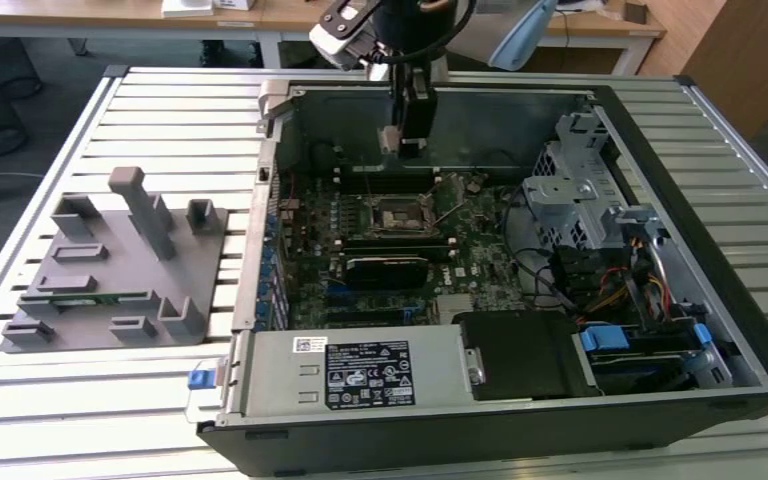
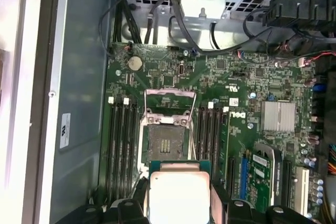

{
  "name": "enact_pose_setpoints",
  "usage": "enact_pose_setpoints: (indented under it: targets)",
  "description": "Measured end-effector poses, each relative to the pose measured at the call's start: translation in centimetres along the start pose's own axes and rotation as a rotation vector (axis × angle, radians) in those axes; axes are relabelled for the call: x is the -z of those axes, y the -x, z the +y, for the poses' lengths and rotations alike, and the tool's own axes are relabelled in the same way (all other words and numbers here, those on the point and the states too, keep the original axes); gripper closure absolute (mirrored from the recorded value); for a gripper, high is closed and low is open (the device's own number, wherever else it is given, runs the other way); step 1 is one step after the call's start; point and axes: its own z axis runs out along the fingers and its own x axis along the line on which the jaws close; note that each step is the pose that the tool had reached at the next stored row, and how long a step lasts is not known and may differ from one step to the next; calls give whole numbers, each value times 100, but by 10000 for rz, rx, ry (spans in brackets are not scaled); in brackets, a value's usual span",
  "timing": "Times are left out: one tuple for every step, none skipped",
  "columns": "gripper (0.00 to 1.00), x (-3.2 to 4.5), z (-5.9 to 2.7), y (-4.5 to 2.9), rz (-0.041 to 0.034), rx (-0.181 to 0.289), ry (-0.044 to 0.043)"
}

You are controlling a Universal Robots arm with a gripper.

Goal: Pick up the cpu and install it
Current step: 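Place the cpu into insertion slot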

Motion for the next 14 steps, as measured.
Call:
enact_pose_setpoints:
  targets:
    - [45,-19,0,0,-1,0,0]
    - [45,-37,-1,0,-1,0,0]
    - [45,-55,-1,0,0,0,0]
    - [45,-73,-2,0,0,-1,0]
    - [45,-91,-2,0,1,-3,1]
    - [45,-107,-2,0,2,-4,1]
    - [45,-119,-3,0,3,-4,1]
    - [45,-128,-3,-1,4,-5,0]
    - [45,-137,-1,-1,4,-4,0]
    - [45,-144,8,-3,2,-4,-2]
    - [45,-155,23,-5,3,-5,-1]
    - [45,-168,34,-6,4,-5,0]
    - [45,-180,42,-8,5,-5,0]
    - [45,-193,46,-9,6,-6,1]
